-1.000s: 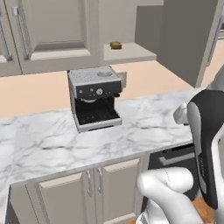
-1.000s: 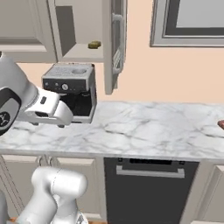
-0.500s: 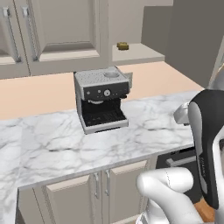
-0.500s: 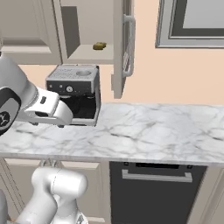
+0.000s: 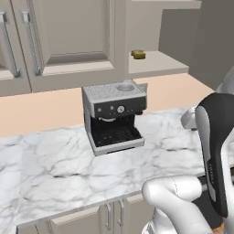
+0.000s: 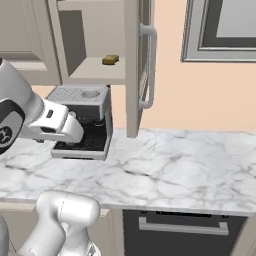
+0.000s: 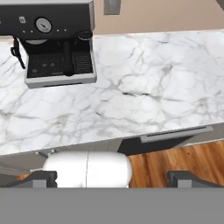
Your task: Locate and retrieve the sponge and bar soap from the cabinet. Place them next to the sink.
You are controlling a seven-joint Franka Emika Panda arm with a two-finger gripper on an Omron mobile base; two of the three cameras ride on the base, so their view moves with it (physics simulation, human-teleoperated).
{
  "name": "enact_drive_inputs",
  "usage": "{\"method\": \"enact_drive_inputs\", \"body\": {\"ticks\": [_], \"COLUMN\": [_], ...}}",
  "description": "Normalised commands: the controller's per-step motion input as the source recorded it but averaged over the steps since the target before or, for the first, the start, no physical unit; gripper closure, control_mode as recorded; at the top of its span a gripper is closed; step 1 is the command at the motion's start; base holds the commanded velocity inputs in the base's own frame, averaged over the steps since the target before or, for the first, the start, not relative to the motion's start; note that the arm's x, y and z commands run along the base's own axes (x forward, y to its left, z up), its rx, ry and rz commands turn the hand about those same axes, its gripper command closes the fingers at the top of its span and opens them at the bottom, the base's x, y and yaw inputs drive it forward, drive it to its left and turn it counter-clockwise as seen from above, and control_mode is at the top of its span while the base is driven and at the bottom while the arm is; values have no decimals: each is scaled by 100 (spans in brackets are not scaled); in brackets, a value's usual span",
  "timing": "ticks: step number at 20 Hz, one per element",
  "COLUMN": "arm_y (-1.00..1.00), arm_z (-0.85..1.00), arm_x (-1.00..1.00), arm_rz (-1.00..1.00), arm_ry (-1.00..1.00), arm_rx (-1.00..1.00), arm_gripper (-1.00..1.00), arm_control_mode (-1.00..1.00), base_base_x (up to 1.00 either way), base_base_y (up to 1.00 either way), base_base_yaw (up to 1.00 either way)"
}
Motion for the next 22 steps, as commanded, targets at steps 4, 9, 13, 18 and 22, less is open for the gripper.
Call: {"method": "enact_drive_inputs", "body": {"ticks": [4,9,13,18,22], "arm_y": [0,0,0,0,0], "arm_z": [0,0,0,0,0], "arm_x": [0,0,0,0,0], "arm_rz": [0,0,0,0,0], "arm_ry": [0,0,0,0,0], "arm_rx": [0,0,0,0,0], "arm_gripper": [-100,-100,-100,-100,-100], "arm_control_mode": [100,100,100,100,100], "base_base_x": [60,70,62,31,17], "base_base_y": [0,-9,-65,-54,-12], "base_base_yaw": [4,8,3,-1,-8]}}
